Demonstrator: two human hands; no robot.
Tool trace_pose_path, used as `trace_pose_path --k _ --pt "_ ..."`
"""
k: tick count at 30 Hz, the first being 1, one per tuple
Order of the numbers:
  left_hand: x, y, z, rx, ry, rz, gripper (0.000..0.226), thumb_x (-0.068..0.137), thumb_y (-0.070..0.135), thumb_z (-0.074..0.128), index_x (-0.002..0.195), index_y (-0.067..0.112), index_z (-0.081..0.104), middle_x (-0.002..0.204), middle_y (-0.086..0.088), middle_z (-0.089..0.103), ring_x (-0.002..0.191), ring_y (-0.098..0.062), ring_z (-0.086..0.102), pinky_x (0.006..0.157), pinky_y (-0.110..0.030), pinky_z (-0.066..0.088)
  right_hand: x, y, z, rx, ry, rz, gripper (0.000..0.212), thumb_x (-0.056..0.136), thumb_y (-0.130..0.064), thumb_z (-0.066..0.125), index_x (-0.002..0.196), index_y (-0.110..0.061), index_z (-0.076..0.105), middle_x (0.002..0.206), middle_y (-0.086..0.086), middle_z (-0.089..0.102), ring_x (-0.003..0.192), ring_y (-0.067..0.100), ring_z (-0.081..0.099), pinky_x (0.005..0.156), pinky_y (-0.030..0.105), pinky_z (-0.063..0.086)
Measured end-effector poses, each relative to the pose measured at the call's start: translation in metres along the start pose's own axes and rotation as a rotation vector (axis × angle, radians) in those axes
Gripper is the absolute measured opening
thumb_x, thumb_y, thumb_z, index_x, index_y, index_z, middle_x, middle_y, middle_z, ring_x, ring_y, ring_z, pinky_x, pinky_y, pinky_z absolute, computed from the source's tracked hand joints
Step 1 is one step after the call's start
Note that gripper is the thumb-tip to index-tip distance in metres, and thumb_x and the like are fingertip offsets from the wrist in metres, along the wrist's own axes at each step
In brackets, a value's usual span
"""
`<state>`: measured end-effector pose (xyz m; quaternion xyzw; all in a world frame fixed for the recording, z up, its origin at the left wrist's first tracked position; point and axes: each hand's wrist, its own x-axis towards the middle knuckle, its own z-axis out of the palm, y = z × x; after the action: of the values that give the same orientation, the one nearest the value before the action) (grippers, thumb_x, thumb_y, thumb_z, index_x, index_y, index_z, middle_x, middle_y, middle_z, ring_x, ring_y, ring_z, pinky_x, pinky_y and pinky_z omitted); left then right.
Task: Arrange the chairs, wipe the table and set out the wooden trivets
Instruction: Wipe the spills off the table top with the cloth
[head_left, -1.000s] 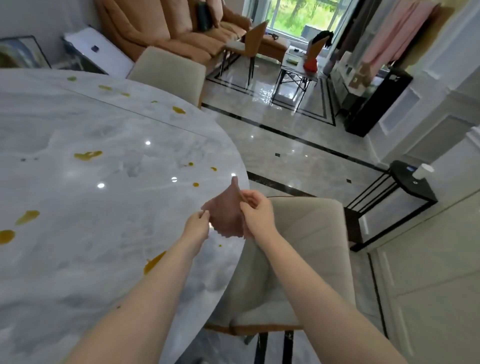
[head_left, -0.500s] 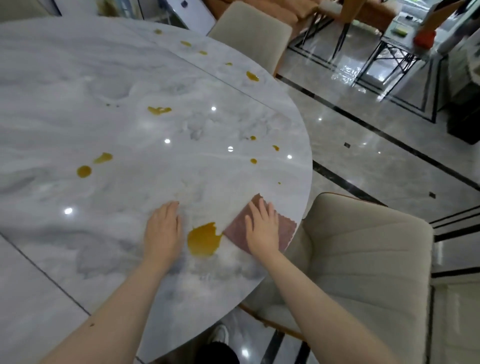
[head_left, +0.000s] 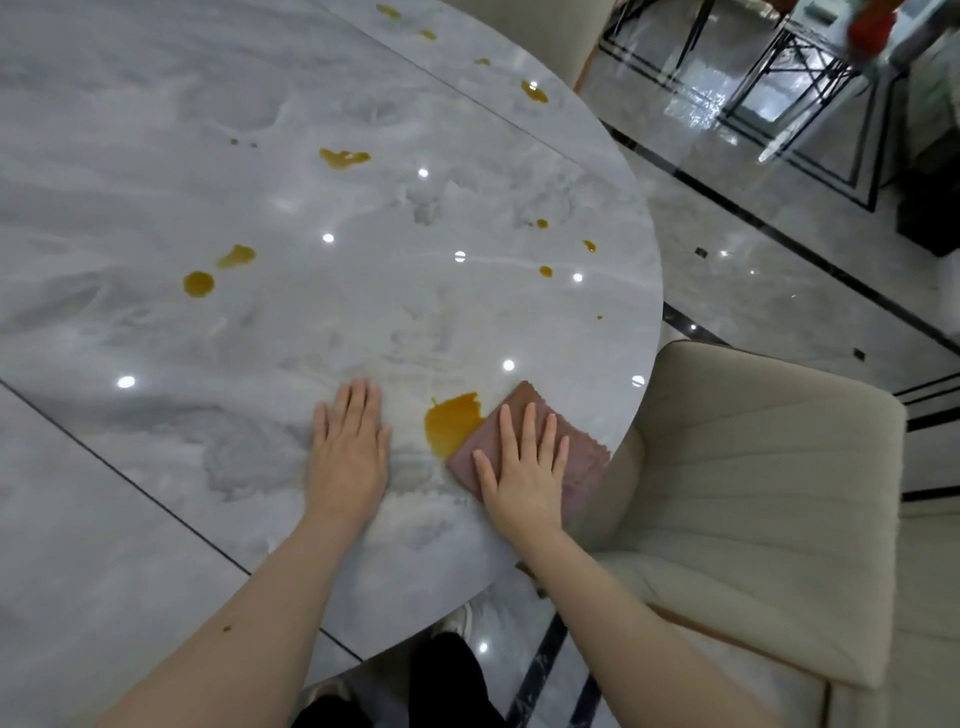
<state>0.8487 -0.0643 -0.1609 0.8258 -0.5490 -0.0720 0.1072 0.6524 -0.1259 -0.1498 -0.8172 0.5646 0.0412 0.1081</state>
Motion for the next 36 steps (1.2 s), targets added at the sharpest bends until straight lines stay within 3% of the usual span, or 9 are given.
trace_pose_path --k 3,10,14,17,21,26,31,33,36 --pt "0.0 0.0 0.002 0.016 0.027 0.014 0.056 0.094 0.028 0.024 0.139 0.001 0.042 0.144 -0.016 0.043 0.135 -0.03 0.039 0.111 -0.042 0.015 0.011 -0.005 -0.004 0.0 -0.015 -0.022 0.079 0.083 -0.071 -0.003 0.152 -0.032 -0.002 0.16 0.006 -0.009 0.145 0.034 -0.013 0.116 0.049 -0.012" --pt "0.0 -0.002 0.006 0.047 0.07 0.013 0.056 0.097 0.026 0.019 0.143 0.0 0.036 0.148 -0.015 0.037 0.139 -0.028 0.032 0.115 -0.04 0.014 0.077 -0.032 -0.009 -0.003 0.003 -0.172 0.071 0.083 -0.064 0.005 0.15 -0.039 0.004 0.161 0.002 0.0 0.147 0.032 -0.007 0.118 0.05 -0.007" --pt "0.0 -0.003 0.007 0.034 0.072 0.024 0.054 0.096 0.024 0.021 0.142 -0.001 0.038 0.148 -0.015 0.038 0.139 -0.028 0.033 0.115 -0.04 0.016 0.052 -0.049 0.006 0.022 0.004 -0.406 0.059 0.091 -0.053 0.019 0.148 -0.038 0.022 0.16 0.001 0.011 0.147 0.03 0.001 0.118 0.05 0.0" --pt "-0.001 -0.004 0.007 0.019 0.069 0.023 0.054 0.097 0.025 0.019 0.143 0.0 0.036 0.149 -0.014 0.036 0.141 -0.027 0.029 0.116 -0.039 0.014 0.015 -0.022 0.012 -0.006 0.022 -0.545 0.052 0.096 -0.043 0.028 0.148 -0.04 0.021 0.159 -0.002 0.013 0.148 0.026 0.0 0.119 0.044 -0.003" --pt "-0.003 -0.004 0.007 0.005 0.072 0.015 0.056 0.098 0.027 0.015 0.145 0.001 0.03 0.153 -0.012 0.03 0.144 -0.024 0.022 0.118 -0.039 0.011 0.024 0.02 0.001 -0.034 0.011 -0.5 0.054 0.095 -0.043 0.022 0.149 -0.041 0.017 0.16 -0.006 0.008 0.148 0.023 -0.003 0.119 0.042 -0.006" --pt "-0.002 -0.005 0.007 -0.028 0.094 0.015 0.054 0.098 0.025 0.018 0.145 0.001 0.031 0.152 -0.012 0.031 0.143 -0.023 0.024 0.119 -0.039 0.013 0.074 -0.027 -0.005 0.001 0.003 -0.311 0.069 0.083 -0.051 0.002 0.15 -0.038 0.014 0.161 -0.002 0.004 0.148 0.025 -0.004 0.118 0.046 -0.006" --pt "-0.001 -0.01 0.006 -0.293 0.135 0.019 0.061 0.095 0.03 0.014 0.14 -0.002 0.039 0.148 -0.015 0.037 0.14 -0.025 0.031 0.117 -0.035 0.012 0.031 -0.056 0.012 -0.008 0.026 -0.53 0.056 0.092 -0.042 0.023 0.147 -0.034 0.03 0.158 0.001 0.021 0.147 0.03 0.011 0.118 0.047 0.003" --pt "-0.002 -0.014 -0.001 -0.417 0.133 -0.01 0.06 0.095 0.03 0.017 0.14 -0.002 0.04 0.148 -0.015 0.037 0.14 -0.024 0.031 0.117 -0.029 0.009 0.006 -0.03 0.014 -0.039 0.02 -0.601 0.054 0.095 -0.042 0.028 0.148 -0.037 0.024 0.159 -0.002 0.017 0.148 0.027 0.006 0.119 0.045 0.0" --pt "-0.013 -0.021 -0.011 -0.327 0.109 0.031 0.061 0.095 0.031 0.015 0.142 0.001 0.037 0.149 -0.013 0.037 0.141 -0.024 0.03 0.118 -0.034 0.008 -0.001 0.006 0.004 -0.05 -0.016 -0.506 0.058 0.094 -0.053 0.022 0.15 -0.041 0.011 0.16 -0.006 0.002 0.147 0.023 -0.01 0.119 0.045 -0.006"
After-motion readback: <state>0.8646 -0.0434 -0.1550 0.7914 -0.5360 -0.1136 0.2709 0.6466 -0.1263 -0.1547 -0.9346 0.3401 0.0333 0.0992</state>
